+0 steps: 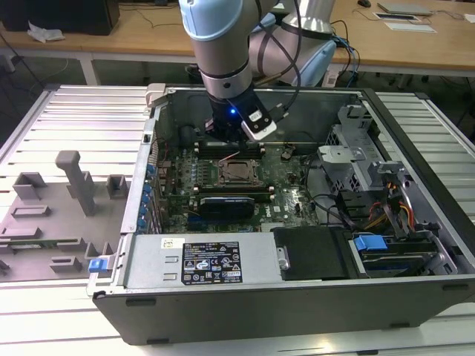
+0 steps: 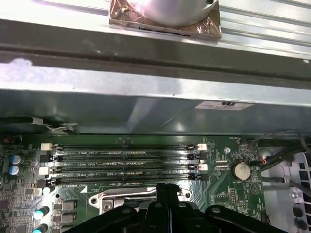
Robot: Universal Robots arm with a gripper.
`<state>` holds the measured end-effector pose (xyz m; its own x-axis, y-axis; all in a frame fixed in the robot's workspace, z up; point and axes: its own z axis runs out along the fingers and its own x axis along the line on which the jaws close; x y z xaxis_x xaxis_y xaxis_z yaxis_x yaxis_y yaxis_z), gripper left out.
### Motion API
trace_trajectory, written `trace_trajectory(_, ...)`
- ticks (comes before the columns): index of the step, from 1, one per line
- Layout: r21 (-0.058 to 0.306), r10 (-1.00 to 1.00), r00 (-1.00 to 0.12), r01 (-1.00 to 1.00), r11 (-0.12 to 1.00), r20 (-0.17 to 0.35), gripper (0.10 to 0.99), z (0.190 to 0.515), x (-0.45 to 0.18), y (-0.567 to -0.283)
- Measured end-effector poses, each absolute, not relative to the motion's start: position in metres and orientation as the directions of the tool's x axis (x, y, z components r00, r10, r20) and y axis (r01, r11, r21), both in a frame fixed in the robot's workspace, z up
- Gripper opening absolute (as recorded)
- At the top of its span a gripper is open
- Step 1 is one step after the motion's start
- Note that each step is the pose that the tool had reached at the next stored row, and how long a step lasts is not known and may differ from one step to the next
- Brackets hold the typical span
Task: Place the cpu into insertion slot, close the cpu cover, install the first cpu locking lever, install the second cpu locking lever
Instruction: 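Install the first cpu locking lever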
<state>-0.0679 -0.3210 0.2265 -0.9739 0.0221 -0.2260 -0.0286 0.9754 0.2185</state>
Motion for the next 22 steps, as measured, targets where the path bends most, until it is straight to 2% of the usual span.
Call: trace_trajectory(22,0.206,0.126,-0.966,0.079,0.975,-0.227,0.106,0.217,-0.068,-0.307)
